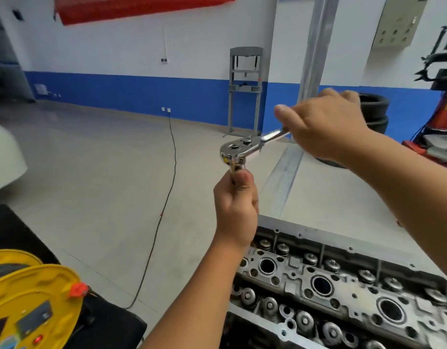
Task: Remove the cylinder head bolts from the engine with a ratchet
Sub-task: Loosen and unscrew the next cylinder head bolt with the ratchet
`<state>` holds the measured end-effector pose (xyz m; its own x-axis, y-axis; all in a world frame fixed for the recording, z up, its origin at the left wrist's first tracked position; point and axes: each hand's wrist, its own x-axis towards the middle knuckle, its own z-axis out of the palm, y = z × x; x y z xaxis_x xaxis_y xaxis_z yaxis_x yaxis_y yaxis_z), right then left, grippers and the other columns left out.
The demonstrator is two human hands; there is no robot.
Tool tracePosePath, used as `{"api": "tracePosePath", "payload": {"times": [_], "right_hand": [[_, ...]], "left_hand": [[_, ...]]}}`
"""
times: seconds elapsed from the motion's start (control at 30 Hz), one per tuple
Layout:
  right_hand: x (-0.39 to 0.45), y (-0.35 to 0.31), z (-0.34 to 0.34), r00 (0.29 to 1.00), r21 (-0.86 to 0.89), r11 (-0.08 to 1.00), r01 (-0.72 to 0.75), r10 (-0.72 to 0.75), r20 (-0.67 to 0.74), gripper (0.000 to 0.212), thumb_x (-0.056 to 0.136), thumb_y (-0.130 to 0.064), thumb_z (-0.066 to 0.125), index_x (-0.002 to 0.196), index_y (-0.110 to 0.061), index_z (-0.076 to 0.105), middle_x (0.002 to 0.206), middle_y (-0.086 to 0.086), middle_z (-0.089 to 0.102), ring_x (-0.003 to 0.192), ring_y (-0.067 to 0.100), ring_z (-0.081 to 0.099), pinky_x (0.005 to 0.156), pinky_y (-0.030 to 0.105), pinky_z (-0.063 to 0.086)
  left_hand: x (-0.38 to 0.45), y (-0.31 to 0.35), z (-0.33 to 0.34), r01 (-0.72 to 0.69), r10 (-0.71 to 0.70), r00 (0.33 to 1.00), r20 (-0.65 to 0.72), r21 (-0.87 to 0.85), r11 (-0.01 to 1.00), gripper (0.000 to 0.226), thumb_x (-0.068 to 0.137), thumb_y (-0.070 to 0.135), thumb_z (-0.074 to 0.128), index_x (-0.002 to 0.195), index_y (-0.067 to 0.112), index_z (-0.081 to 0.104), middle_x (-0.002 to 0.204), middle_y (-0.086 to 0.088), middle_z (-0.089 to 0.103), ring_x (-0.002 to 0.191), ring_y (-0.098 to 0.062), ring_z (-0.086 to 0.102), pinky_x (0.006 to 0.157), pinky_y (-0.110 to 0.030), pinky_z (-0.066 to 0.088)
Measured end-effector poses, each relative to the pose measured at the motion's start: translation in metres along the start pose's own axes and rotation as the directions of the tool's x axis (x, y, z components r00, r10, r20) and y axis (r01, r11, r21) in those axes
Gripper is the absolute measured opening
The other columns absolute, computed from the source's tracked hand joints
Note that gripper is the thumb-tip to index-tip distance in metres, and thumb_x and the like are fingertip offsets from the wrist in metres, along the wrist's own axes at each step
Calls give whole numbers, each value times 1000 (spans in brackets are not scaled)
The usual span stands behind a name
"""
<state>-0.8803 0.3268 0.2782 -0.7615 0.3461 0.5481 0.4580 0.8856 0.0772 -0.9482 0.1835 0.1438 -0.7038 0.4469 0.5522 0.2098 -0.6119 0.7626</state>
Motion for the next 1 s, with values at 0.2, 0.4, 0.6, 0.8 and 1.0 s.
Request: {"api": "tracePosePath", "payload": {"times": [0.2,0.4,0.6,0.8,1.0], "right_hand": [[-50,-61,-39,979,27,986,163,-165,124,69,91,-78,7,87,-26,53,70,-4,55,63,15,52,56,34,36],[-71,-56,-58,954,191,974,125,-170,247,32,105,-33,57,135,-33,47,88,-11,54,73,9,52,61,31,48],[-87,-44,-65,968,186,980,72,-113,223,53,103,-23,63,145,-51,46,86,-19,51,65,1,49,60,31,48],[-79,-25,-87,979,497,858,-133,192,-69,33,103,-38,61,135,-33,62,91,-7,64,79,7,65,59,29,58],[-113,-20,-102,995,371,923,-101,90,49,33,93,-50,64,125,-43,60,96,-21,71,76,3,69,58,30,52]], "left_hand": [[5,-1,6,36,-37,999,13,22,999,44,104,41,38,71,13,40,53,3,34,44,-10,27,43,-22,25],[6,0,12,42,-47,997,59,72,996,43,112,19,37,70,13,38,53,9,34,46,-8,26,44,-22,25],[-4,5,16,-55,45,987,156,63,997,54,95,63,46,71,16,40,58,3,32,50,-13,25,49,-28,23],[-6,4,12,-51,33,983,182,93,994,56,92,68,43,72,16,39,60,5,33,51,-10,26,47,-25,25],[-6,2,4,47,-56,968,245,42,998,36,107,37,35,82,16,50,63,9,37,53,-8,28,49,-26,22]]}}
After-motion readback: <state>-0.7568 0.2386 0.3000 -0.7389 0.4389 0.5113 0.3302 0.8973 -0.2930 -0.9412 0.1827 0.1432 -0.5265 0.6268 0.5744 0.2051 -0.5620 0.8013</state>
